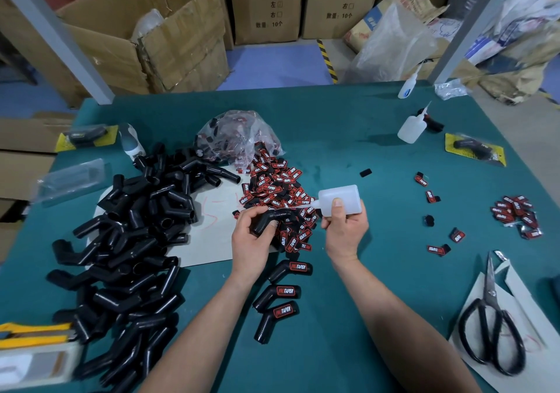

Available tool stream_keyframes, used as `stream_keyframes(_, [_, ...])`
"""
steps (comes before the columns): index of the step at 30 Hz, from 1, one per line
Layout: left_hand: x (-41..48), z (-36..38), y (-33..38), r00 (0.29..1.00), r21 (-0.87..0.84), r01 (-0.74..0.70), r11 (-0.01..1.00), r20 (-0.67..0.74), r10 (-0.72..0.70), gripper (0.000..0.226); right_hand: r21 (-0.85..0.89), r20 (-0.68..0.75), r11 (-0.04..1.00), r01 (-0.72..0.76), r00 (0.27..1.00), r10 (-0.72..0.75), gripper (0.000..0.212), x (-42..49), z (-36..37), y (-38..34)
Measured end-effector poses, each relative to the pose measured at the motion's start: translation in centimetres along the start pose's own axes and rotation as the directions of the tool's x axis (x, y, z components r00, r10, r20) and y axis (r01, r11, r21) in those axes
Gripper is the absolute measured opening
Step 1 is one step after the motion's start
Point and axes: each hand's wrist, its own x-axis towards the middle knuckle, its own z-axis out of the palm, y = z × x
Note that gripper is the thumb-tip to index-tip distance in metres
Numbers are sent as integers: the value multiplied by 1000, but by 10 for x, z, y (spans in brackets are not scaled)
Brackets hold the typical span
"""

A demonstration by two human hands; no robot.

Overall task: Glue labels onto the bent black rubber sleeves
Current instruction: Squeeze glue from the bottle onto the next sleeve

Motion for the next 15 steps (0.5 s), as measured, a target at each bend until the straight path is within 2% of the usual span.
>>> stream_keyframes(5, [1, 0, -1, 1000, -26, 27, 999, 10, -27, 42, 166, 28, 983, -80, 997, 76, 30, 7, 0, 1])
stream_keyframes(8, [2, -1, -3, 1000, -24, 13, 1000, 9, -13, 43, 244, 127, 958, -150, 984, 122, 21, 12, -1, 1])
stream_keyframes(10, [3, -1, -5, 1000, -22, 9, 1000, 10, -9, 44, 240, 210, 953, -186, 968, 136, 26, 15, -4, 1])
stream_keyframes(12, [4, -1, -7, 1000, -35, 10, 999, 8, -10, 42, 159, 266, 972, -171, 956, 124, 35, 17, -7, 0])
stream_keyframes(15, [4, -1, -8, 1000, -47, 0, 999, 8, 0, 38, -171, 321, 985, -25, 944, 80, 30, 17, -10, 1])
